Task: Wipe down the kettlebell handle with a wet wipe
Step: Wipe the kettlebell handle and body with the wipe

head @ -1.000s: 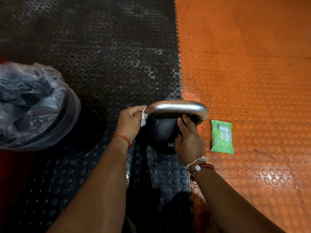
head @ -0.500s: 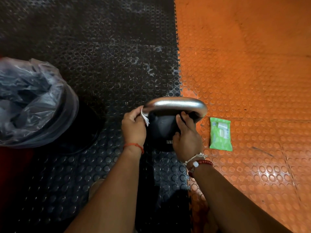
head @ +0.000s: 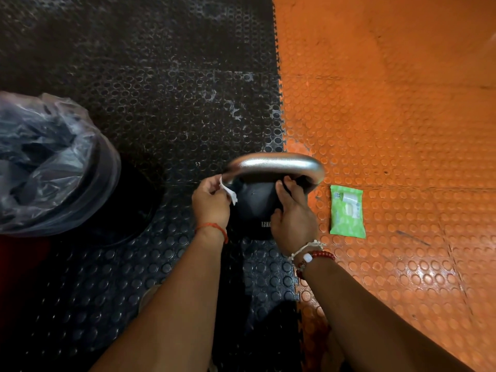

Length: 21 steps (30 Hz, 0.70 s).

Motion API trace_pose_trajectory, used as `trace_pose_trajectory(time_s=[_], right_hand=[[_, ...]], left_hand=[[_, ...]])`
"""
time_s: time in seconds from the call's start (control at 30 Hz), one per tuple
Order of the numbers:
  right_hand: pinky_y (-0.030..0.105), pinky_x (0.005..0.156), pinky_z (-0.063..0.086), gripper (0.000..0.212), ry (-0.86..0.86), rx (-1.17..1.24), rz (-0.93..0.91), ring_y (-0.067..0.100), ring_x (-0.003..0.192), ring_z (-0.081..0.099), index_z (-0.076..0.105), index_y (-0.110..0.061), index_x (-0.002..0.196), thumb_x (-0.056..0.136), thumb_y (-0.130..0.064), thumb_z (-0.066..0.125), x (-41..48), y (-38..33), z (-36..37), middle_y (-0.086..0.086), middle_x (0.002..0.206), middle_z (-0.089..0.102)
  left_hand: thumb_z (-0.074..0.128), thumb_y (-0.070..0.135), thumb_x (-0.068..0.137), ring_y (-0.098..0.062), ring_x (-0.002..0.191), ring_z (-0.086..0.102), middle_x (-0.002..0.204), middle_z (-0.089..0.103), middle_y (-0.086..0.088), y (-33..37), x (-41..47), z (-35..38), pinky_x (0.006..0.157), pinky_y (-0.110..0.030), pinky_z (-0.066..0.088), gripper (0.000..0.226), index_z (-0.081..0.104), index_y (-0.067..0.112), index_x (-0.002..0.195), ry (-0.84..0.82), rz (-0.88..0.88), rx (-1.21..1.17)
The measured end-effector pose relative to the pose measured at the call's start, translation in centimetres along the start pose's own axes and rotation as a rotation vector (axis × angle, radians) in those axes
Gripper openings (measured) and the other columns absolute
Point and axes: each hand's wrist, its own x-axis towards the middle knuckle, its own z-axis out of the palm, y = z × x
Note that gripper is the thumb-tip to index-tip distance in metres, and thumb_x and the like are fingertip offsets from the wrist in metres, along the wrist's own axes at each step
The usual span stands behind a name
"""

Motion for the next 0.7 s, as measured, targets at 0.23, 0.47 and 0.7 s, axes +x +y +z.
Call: trace_pose_trajectory(time_s=[0.23,0.47,0.7], right_hand=[[0.039,0.092,0.051,0.062,0.003,-0.007,0.011,0.025,0.136,0.038,0.049,-0.008,0.135,0.074,-0.002,0.055,0.1,-0.1,-0.1,0.009,0.147,0.040],[0.039,0.093,0.050,0.061,0.001,-0.009,0.009,0.026,0.136,0.038,0.049,-0.007,0.135,0.075,-0.002,0.055,0.0,-0.3,-0.2,0.010,0.147,0.039],[0.039,0.097,0.048,0.061,-0.007,0.012,0.023,0.025,0.138,0.036,0.048,-0.007,0.136,0.075,-0.002,0.054,0.1,-0.4,-0.3,0.010,0.148,0.037]], left_hand=[[0.054,-0.007,0.086,-0.013,0.084,0.065,0.082,0.068,0.007,-0.3,-0.4,0.1,0.080,-0.030,0.055,0.039,0.064,0.031,0.084,0.033,0.048,0.007],[0.063,-0.004,0.083,-0.006,0.078,0.066,0.083,0.068,0.005,-0.6,-1.8,0.4,0.075,-0.023,0.056,0.032,0.064,0.028,0.086,0.092,0.090,-0.064],[0.067,-0.003,0.080,-0.015,0.076,0.067,0.081,0.068,-0.002,-0.6,-1.9,0.7,0.071,-0.027,0.056,0.029,0.061,0.024,0.085,0.125,0.061,-0.077]])
